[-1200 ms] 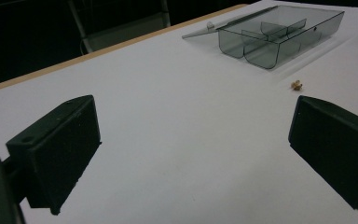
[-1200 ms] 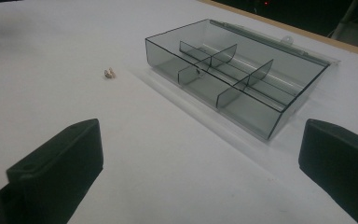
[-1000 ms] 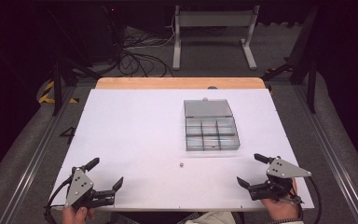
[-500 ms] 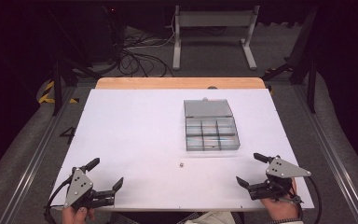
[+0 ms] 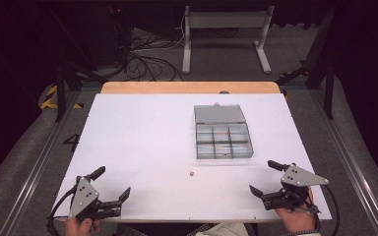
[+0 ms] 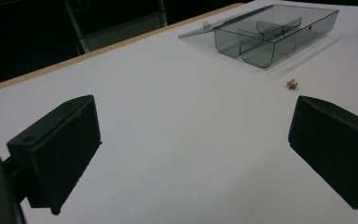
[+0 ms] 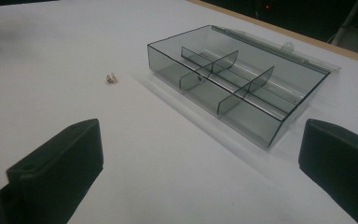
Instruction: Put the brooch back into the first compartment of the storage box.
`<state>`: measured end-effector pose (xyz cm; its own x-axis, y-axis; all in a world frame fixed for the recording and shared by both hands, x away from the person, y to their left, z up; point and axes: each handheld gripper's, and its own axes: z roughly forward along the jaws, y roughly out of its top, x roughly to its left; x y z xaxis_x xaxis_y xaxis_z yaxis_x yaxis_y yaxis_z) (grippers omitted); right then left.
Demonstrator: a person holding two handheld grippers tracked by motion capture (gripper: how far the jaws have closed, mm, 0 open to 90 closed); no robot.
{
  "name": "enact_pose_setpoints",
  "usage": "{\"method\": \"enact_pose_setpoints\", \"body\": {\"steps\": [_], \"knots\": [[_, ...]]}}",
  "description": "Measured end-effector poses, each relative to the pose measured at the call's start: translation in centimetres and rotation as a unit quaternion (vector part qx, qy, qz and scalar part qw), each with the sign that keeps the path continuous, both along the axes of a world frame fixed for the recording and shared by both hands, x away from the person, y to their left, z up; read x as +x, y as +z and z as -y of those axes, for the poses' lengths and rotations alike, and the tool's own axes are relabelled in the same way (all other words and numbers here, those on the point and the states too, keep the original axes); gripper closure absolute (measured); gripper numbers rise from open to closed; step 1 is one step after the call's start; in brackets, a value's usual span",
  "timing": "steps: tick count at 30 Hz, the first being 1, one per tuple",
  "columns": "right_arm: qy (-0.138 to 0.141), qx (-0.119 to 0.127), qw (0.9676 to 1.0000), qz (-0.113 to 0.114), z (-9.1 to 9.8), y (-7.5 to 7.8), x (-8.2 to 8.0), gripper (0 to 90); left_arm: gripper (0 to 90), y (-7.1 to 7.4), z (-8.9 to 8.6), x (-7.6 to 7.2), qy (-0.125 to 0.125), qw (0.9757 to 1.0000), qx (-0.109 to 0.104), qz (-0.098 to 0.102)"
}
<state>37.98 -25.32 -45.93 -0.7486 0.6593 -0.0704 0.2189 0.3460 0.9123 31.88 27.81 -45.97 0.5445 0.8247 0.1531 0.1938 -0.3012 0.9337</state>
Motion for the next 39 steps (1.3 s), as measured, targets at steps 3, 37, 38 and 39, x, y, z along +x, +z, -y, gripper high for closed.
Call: {"method": "enact_pose_setpoints", "body": {"steps": [3,37,38,39], "knots": [[0.004,-0.003,1.0,0.0,-0.2,0.2,0.1,0.6,2.8,0.0,0.0,0.0,0.0,1.0,0.001,0.001],[0.074,-0.013,0.9972,-0.003,-6.6,2.6,3.4,0.6,2.9,-0.1,0.0,0.1,-0.002,1.0,0.0,-0.003],[0.077,-0.014,0.9969,-0.002,-6.9,2.7,3.5,0.6,2.8,-0.1,0.0,0.0,-0.002,1.0,0.0,-0.003],[0.079,-0.015,0.9968,-0.002,-7.0,2.7,3.5,0.6,2.9,-0.1,0.0,0.0,-0.002,1.0,0.0,-0.003]]}}
